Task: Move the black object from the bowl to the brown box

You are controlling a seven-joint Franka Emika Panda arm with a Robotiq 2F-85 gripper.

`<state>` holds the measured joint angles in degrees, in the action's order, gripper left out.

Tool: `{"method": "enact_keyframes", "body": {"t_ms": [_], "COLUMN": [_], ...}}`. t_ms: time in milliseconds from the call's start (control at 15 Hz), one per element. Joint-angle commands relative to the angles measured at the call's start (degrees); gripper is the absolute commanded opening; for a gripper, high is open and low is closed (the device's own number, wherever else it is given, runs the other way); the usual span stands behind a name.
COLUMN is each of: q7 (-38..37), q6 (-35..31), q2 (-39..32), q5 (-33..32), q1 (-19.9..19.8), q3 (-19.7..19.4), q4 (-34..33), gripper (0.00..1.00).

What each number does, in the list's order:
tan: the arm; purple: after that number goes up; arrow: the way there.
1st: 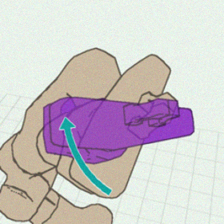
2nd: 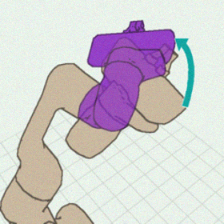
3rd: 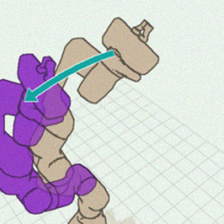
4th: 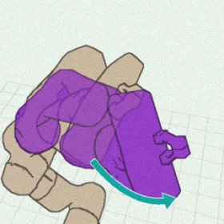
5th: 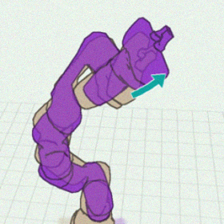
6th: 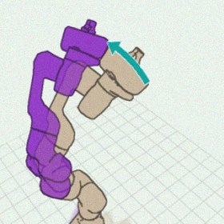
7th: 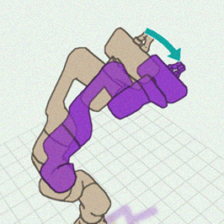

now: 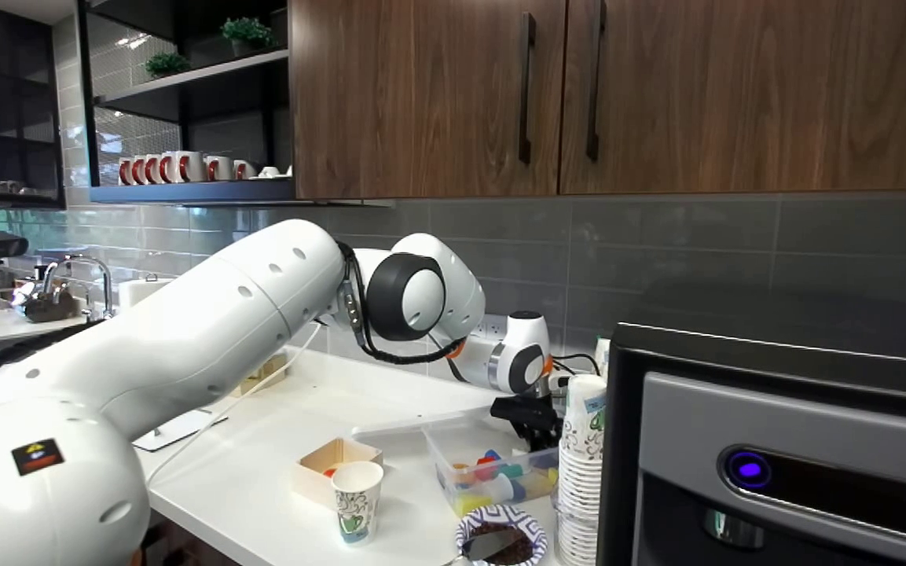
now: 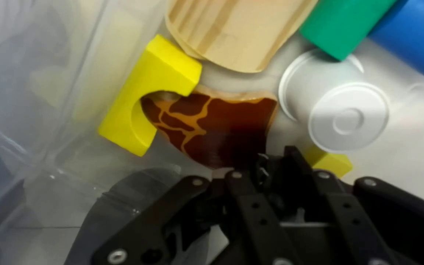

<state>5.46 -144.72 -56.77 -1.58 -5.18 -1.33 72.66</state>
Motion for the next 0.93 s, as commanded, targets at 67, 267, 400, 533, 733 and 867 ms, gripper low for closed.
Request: {"method": "enact_keyframes", "body": {"t_ms": [67, 267, 400, 533, 733, 867], "q7": [-4.3, -6.9, -8.9, -10.4, -11.6, -12.5], "q6": [-0.5, 1.0, 2.1, 3.8, 8.7, 10.1], "q2": [5.0, 8.4, 11.4, 14.5, 19.0, 22.2], "q5": [-1.7, -2.7, -4.1, -5.8, -8.5, -10.8], "q1": [3.0, 5.0, 6.6, 8.1, 9.7, 10.8], "q3": [-3.0, -4.8, -6.3, -7.5, -8.1, -8.2], "q4": [4.2, 6.9, 9.9, 13.2, 18.3, 22.8], "gripper": [0.07, 0.07, 0.07, 0.07, 0.07, 0.07]}}
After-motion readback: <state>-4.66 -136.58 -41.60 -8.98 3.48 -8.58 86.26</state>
